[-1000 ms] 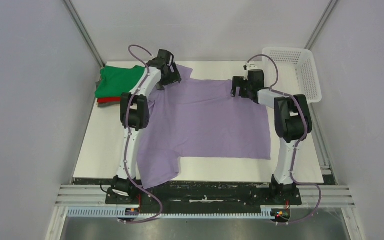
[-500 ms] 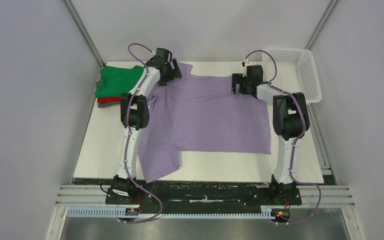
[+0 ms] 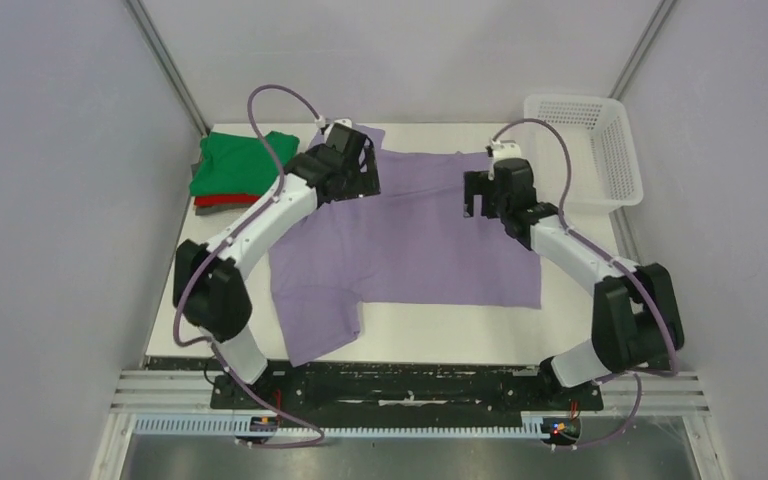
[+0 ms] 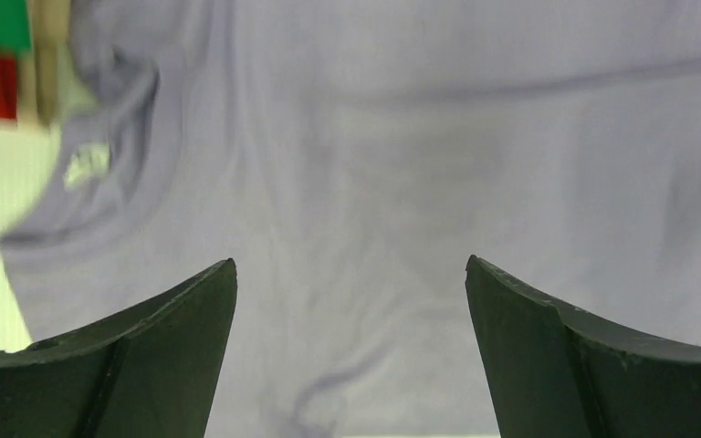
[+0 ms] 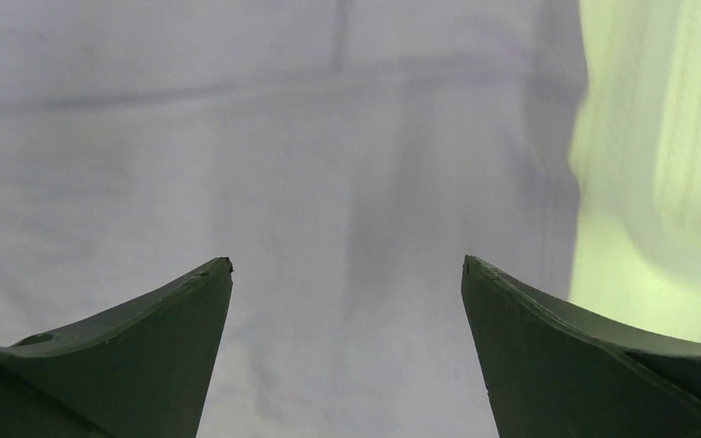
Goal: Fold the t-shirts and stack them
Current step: Grab the side of the flattened tshirt closest away from the robot with both arms
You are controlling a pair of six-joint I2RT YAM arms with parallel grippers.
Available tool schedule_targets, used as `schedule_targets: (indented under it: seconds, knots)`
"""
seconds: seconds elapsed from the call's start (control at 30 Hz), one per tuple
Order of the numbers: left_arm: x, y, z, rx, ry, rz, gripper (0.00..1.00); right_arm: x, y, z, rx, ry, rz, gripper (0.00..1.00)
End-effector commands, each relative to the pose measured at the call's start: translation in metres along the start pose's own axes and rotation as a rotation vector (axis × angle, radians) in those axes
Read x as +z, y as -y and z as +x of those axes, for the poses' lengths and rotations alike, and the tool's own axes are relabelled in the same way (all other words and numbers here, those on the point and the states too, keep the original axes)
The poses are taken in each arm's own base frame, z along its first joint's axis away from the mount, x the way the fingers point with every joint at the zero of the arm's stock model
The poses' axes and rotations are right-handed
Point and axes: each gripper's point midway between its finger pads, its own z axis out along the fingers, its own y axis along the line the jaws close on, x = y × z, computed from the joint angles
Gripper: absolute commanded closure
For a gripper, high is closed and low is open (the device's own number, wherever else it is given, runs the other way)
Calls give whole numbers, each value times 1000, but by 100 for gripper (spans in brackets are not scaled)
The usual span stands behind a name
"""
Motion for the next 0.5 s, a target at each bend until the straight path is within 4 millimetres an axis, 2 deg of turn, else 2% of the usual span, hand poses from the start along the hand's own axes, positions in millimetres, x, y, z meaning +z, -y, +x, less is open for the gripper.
schedule_targets:
  seconds: [0.0,0.1,0.17,0.47]
  knots:
    - [-40,-37,65,-72,-12,-112,0,-38,40,58,128,-33,188,2]
    - [-63,-55,111,-107,-44,-116,0,-63,54,77,188,-1,249,2]
    - [-77,-66,140,-122,-69,-119,0,-73,58,84,220,25,263,2]
    - [-131,-136,260,-104,-335,-373,0,-83,59,101,225,10,254,2]
